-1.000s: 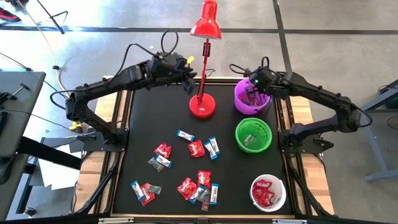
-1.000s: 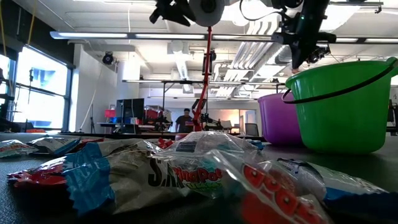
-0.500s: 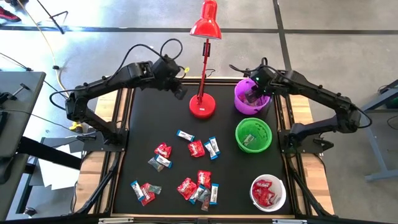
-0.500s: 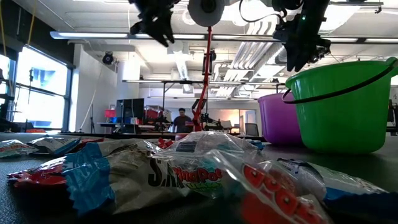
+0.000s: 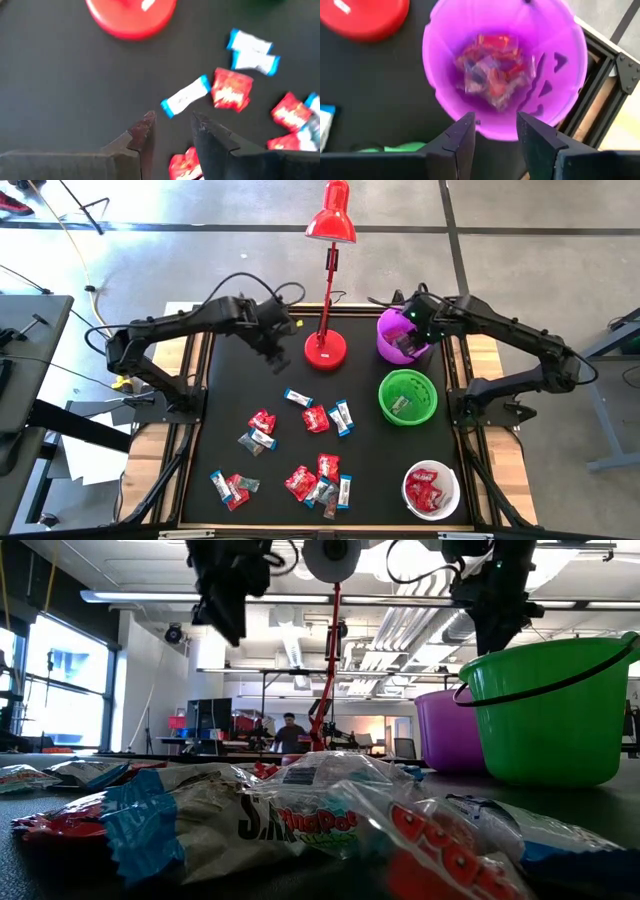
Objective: Organize candy in baskets
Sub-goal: Put the white chocolate bar into the green bucket
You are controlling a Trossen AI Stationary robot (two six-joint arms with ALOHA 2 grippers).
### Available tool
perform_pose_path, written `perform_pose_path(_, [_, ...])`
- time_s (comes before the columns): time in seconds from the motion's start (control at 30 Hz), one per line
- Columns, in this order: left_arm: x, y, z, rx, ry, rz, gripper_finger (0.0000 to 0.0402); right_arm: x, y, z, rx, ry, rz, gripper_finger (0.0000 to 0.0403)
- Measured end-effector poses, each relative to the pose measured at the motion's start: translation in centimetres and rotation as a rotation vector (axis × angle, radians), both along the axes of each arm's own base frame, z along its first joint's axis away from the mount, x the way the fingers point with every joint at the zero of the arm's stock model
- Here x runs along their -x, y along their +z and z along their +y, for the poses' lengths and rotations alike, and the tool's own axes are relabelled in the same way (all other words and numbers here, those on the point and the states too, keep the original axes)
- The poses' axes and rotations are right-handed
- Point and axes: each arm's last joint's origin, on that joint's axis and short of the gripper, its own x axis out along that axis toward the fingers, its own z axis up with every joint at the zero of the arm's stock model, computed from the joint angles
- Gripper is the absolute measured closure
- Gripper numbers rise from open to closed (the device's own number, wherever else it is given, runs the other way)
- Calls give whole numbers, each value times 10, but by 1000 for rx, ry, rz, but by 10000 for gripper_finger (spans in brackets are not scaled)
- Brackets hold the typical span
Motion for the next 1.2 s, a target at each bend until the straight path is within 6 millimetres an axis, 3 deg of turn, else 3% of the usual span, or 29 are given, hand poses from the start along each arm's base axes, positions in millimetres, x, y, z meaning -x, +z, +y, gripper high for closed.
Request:
perform_pose_path(0.37, [0,-46,-4,104,-46,-1,289,2,1,-7,13,-17,-14,265])
perform_pose_path(0.57, [-9,-48,-14,141,-159,-82,289,-12,4,-3,-12,-5,-156,265])
perform_pose_path(0.7, [-13,-51,-30,89,-382,-102,289,-25,6,14,-25,48,-217,265])
perform_pose_path(0.8, [-15,-66,-43,43,-477,-117,289,-30,5,30,-43,94,-214,265])
perform_pose_path(1.0, [-19,-100,-62,-136,-544,-147,289,-36,4,55,-83,127,-218,265])
perform_pose_path(1.2, [-15,-122,-65,-280,-519,-144,289,-40,4,79,-128,125,-247,265])
